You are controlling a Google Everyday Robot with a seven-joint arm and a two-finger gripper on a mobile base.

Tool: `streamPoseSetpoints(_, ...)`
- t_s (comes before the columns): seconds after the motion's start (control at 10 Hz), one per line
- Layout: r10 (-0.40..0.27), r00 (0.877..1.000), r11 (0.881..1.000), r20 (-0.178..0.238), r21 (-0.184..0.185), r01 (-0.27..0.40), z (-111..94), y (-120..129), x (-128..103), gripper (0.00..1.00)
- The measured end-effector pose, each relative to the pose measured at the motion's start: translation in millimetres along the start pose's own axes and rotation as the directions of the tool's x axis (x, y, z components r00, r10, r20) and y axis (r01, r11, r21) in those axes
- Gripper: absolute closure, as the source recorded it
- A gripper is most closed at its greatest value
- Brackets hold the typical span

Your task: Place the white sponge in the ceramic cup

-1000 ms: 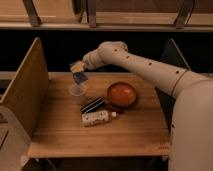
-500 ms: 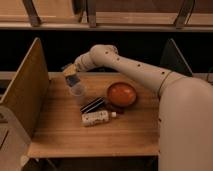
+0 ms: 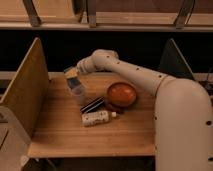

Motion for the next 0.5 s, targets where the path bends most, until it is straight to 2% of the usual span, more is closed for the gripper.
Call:
streamPoseSetpoints(0.3,0.037,0.999,0.999,0.014,-0.032,-0.037,14,-2,7,1.00)
streamPoseSetpoints(0.5,0.057,0.998,0.998,0.003,-0.038,-0.056,22,-9,17,1.00)
